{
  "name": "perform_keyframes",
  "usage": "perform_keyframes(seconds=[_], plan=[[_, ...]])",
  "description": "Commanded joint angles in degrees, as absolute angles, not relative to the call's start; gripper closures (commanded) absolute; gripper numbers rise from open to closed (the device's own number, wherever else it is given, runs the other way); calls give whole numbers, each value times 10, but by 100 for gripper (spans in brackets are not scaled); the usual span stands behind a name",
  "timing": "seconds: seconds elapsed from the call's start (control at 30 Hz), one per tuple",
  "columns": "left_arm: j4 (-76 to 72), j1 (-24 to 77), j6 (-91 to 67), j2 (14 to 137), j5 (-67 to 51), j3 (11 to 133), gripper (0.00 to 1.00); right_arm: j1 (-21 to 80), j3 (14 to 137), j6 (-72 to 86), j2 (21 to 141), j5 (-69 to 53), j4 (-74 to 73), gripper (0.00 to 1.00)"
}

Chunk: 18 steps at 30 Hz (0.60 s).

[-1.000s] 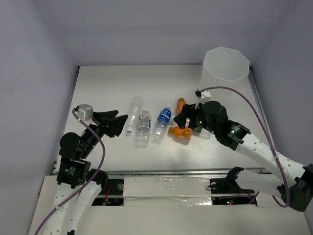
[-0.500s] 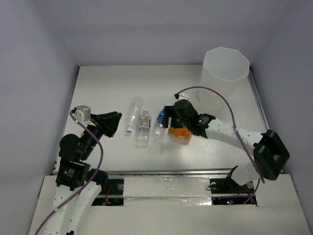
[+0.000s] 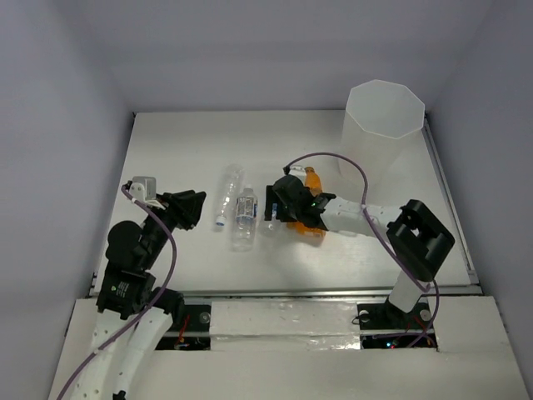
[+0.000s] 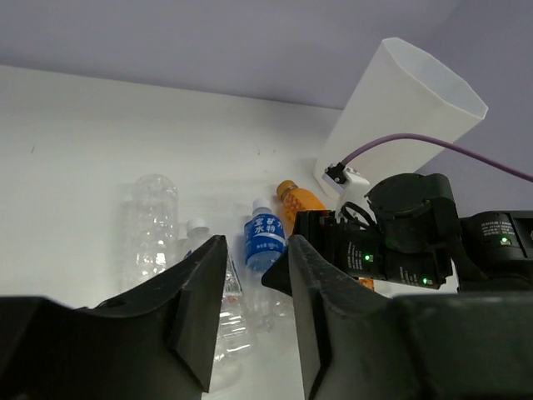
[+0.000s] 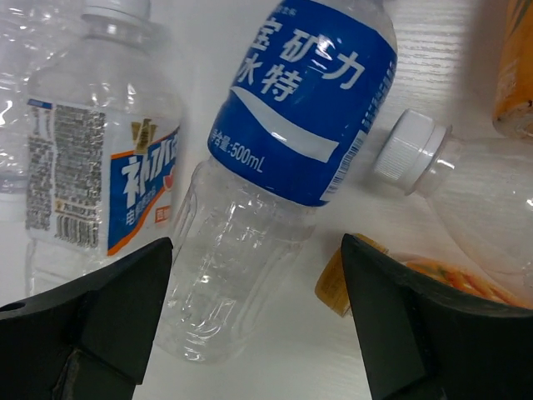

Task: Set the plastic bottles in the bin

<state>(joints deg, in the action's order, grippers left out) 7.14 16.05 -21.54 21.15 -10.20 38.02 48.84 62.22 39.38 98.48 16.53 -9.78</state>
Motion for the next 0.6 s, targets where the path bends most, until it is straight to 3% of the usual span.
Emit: perform_keyframes(seconds=[0.0,0.17,0.37,0.57], plan=[[66,163,-220,231,-101,404,66,492,654,422,999,199,-68,13],[72,163,-220,275,-127,402,52,492,669,442,1025,203,-61,17],[96,183,-215,351,-130,406,43,492,679,448,1042,221,-64,24],[106,226,-230,400,-95,410,35,497,646,454,1004,222,-36,49]])
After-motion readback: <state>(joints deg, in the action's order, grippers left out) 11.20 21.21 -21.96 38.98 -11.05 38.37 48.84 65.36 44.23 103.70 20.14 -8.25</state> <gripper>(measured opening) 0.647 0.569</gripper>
